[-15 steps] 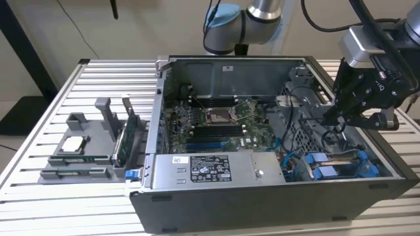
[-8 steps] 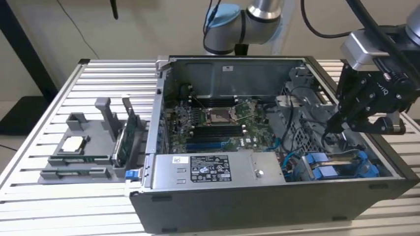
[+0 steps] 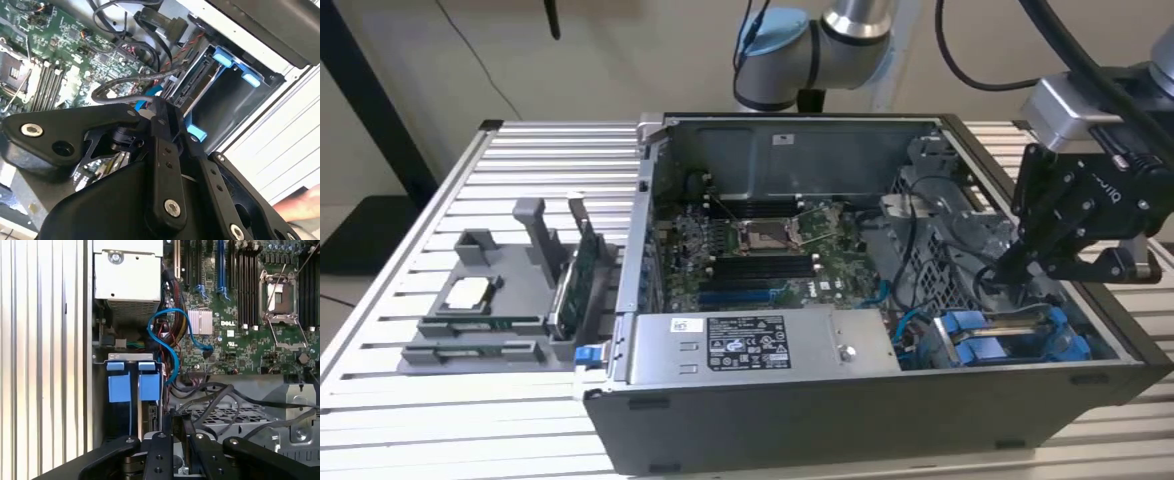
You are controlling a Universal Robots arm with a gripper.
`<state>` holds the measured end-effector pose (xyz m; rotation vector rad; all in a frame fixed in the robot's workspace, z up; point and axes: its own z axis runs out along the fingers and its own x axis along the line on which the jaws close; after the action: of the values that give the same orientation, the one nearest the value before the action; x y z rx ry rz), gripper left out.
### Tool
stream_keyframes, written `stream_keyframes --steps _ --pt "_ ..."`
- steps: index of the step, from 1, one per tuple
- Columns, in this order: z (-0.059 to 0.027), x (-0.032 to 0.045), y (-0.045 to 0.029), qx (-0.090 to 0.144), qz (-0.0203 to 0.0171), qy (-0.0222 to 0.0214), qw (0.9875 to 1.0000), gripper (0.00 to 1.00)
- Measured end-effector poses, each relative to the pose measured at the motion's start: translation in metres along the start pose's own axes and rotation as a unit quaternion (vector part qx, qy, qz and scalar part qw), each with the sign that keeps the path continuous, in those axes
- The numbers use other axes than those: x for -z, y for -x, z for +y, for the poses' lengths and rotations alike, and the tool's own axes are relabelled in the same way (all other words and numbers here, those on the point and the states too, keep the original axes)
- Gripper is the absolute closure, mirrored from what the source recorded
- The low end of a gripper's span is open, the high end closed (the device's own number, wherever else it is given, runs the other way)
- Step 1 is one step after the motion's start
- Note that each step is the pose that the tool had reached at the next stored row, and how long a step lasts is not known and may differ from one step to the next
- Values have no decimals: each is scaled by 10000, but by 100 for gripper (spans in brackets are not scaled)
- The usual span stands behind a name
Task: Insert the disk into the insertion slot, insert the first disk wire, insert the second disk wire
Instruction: 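Insert the first disk wire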
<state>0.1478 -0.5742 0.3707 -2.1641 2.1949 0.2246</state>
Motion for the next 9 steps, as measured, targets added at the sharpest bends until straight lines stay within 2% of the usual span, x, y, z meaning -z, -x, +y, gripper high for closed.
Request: stream_keyframes --steps 3,4,9 --pt "-21 -21 -3 16 5 -62 10000 81" --pt "-53 -48 -7 38 4 -141 9999 81" --pt "-53 -48 -7 37 4 -141 9999 81"
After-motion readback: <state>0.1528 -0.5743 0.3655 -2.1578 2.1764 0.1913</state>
